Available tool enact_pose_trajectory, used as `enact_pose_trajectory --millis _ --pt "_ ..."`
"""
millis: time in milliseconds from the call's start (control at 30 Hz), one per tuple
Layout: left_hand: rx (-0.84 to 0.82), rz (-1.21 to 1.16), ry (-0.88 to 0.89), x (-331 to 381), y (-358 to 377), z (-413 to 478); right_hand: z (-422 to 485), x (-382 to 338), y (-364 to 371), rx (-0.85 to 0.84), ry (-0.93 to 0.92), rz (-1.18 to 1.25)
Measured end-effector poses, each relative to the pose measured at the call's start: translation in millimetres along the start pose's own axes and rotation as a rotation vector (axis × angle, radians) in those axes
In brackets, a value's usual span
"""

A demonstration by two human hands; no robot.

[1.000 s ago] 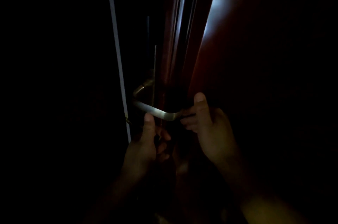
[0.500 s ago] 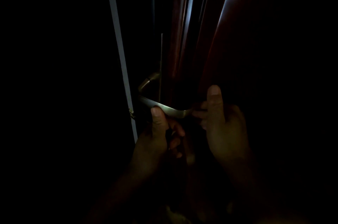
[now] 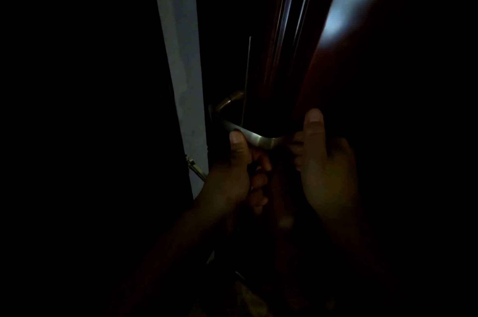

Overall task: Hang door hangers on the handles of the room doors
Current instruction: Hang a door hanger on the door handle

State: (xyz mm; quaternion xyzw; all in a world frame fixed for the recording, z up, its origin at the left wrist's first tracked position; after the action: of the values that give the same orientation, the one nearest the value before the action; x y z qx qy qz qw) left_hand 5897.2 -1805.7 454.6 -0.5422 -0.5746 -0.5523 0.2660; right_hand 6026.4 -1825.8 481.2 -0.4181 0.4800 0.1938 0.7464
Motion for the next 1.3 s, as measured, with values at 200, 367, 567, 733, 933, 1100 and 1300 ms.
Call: enact_pose_trajectory --millis 200,367,567,733,933,1100,1300 --pt "0.061 0.039 0.057 2 10 29 20 1 2 0.027 0.011 -0.022" --pt "0.094 0.013 0.068 5 22 58 45 3 4 0.011 0.030 -0.002" --pt "0.005 0.094 0.070 16 33 99 82 16 15 -0.034 0.124 0.116" --pt "-0.026 0.095 0.065 21 54 145 137 45 27 0.053 0.080 0.089" --pt "0.106 0.142 0.148 30 63 200 185 53 6 -0.007 0.024 0.086" --pt "0.229 0.267 0.119 46 106 236 233 65 -6 -0.077 -0.001 0.087" --pt "0.196 0.332 0.077 41 134 292 277 82 -13 -0.045 -0.002 0.060"
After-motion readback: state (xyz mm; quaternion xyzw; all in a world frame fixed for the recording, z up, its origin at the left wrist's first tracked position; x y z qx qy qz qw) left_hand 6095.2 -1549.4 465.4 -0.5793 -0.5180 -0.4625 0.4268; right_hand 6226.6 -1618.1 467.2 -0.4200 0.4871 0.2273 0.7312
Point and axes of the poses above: each hand's wrist, its own z-axis towards the middle knuckle, its own y-axis out of the palm, x = y × z, the point moved 4 cm from there along z, towards the middle knuckle, and after that the axes turned 8 degrees about -z, right-handed, at the moved point
